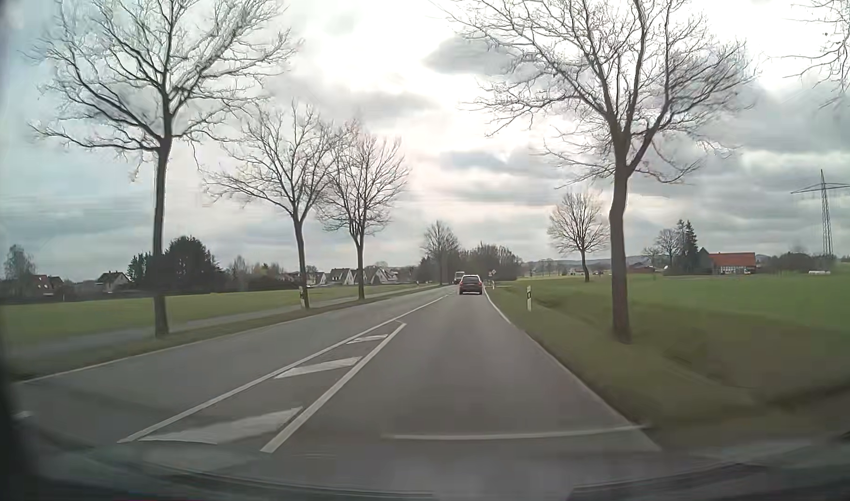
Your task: Follow the waypoints while adhering to traffic rules and regulations
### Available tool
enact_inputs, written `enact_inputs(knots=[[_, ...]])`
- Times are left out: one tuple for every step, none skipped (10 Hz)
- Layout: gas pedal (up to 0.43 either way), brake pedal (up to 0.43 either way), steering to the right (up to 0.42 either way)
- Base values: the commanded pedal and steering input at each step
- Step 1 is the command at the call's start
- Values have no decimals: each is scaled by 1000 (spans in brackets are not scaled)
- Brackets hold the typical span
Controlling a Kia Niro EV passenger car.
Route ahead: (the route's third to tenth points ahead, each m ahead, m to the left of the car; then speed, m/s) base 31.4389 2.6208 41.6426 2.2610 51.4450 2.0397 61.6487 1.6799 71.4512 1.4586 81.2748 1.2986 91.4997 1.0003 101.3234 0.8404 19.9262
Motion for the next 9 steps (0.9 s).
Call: enact_inputs(knots=[[248, 0, 5], [248, 0, 5], [248, 0, 5], [248, 0, 5], [248, 0, 5], [248, 0, 5], [248, 0, 6], [248, 0, 8], [248, 0, 9]])
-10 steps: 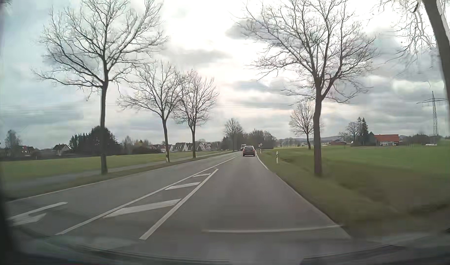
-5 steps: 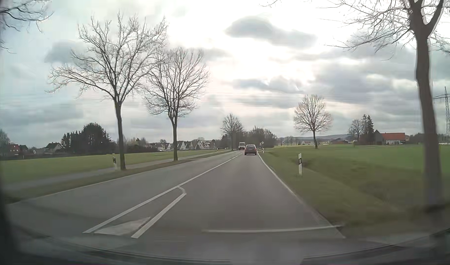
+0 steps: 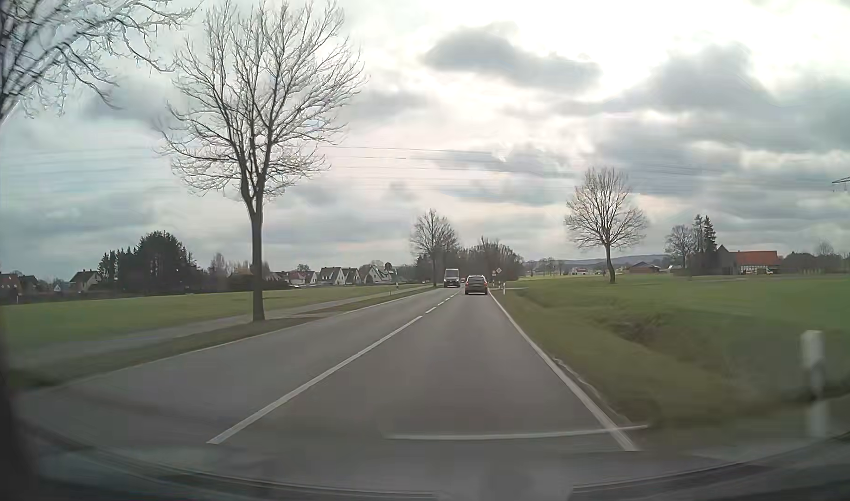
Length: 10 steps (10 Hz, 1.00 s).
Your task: Follow the waypoints while adhering to traffic rules and regulations
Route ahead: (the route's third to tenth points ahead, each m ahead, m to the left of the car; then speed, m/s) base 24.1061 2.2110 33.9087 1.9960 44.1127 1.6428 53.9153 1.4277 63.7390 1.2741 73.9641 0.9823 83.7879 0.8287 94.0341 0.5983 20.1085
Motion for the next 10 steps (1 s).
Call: enact_inputs(knots=[[248, 0, 9], [248, 0, 9], [248, 0, 9], [248, 0, 9], [248, 0, 9], [248, 0, 9], [248, 0, 9], [248, 0, 9], [240, 0, 9], [240, 0, 9]])
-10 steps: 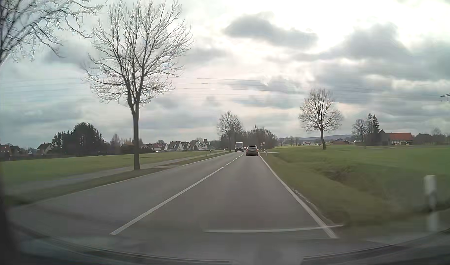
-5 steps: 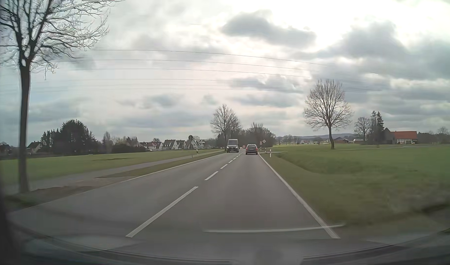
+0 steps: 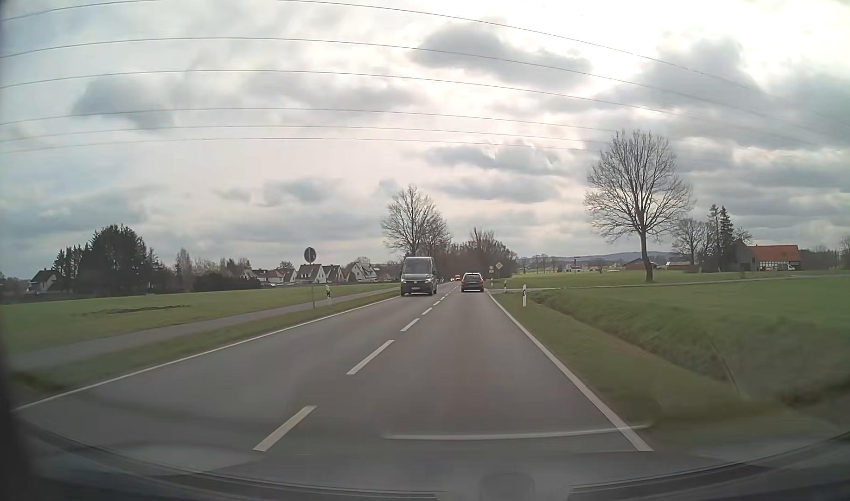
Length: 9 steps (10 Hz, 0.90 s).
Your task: Follow the waypoints while adhering to traffic rules and regulations
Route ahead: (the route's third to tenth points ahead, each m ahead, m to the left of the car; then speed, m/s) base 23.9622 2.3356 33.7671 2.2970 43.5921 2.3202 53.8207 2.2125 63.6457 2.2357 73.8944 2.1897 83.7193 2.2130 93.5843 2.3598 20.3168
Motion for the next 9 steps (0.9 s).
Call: enact_inputs(knots=[[240, 0, 9], [240, 0, 9], [240, 0, 7], [240, 0, 7], [240, 0, 6], [240, 0, 5], [248, 0, 5], [248, 0, 5], [248, 0, 5]])
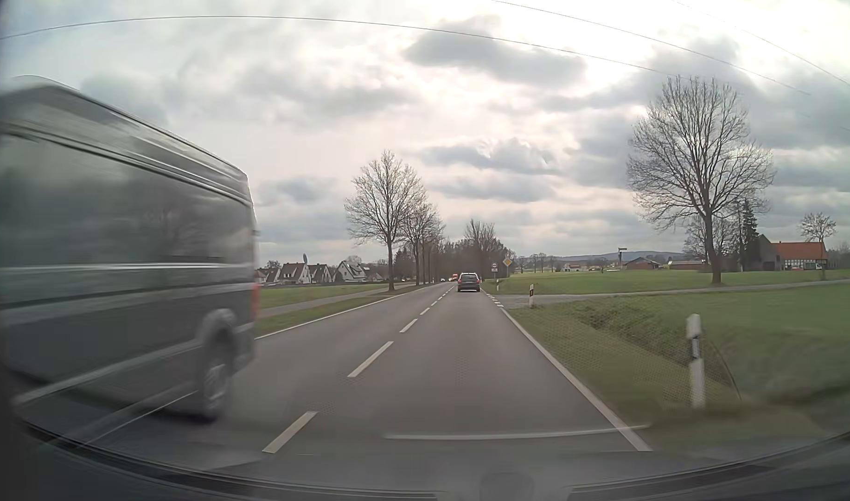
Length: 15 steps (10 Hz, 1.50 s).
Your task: Follow the waypoints while adhering to traffic rules and regulations
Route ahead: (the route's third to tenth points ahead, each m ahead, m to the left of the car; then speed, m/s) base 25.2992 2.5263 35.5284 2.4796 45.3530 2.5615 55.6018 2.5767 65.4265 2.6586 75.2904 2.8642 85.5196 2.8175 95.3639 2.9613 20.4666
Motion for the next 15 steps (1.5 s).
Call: enact_inputs(knots=[[248, 0, 5], [248, 0, 5], [248, 0, 5], [248, 0, 5], [248, 0, 5], [248, 0, 5], [248, 0, 5], [248, 0, 5], [248, 0, 5], [248, 0, 5], [248, 0, 5], [248, 0, 5], [248, 0, 5], [248, 0, 5], [248, 0, 5]])
